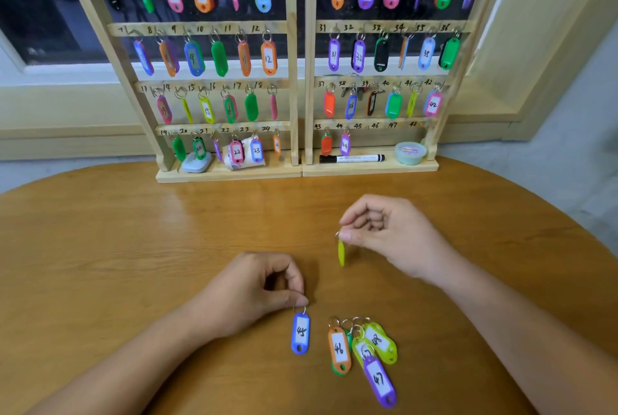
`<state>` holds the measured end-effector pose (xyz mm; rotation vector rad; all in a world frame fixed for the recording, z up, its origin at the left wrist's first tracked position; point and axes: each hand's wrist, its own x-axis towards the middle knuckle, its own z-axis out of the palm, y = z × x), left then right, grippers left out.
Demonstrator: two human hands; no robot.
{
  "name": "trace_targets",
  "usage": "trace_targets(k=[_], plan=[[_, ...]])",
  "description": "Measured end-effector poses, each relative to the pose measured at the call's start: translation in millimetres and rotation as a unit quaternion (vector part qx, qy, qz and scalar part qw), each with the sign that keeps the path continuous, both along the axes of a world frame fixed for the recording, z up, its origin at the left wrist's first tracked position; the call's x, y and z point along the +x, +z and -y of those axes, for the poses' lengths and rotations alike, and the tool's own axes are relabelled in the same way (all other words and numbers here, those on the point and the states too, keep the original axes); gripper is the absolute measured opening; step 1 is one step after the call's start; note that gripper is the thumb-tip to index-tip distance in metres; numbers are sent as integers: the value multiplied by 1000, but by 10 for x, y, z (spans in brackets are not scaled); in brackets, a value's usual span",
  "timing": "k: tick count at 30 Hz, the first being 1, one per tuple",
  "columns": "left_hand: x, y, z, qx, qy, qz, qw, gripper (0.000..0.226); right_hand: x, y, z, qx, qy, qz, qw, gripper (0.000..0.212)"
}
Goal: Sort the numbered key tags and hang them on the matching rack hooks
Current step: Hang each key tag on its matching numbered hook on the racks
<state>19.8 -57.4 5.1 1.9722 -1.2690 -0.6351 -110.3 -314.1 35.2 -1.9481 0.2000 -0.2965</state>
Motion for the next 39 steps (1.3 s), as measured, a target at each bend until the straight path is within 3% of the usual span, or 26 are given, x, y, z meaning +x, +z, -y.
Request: trace_targets(k=[5, 10, 18, 30, 34, 39], plan=[[54, 43, 32, 7, -58, 62, 996, 23, 218, 160, 352, -12, -79, 28, 996, 17], [91, 52, 70, 22, -74, 41, 996, 11, 519, 250, 690, -57, -162, 46, 984, 16], [99, 78, 69, 26, -103, 78, 991, 18, 972, 341, 1090, -99, -251, 58, 961, 17], [81, 58, 35, 24, -86, 92, 992, 8, 1186, 296, 1167, -115, -278, 46, 953, 10], [109, 67, -3, 22, -91, 85, 992, 3, 1072, 235, 1061, -158, -280, 75, 944, 12], [106, 75, -25, 36, -102, 77, 991, 19, 761, -8, 774, -153, -237, 84, 956, 19]])
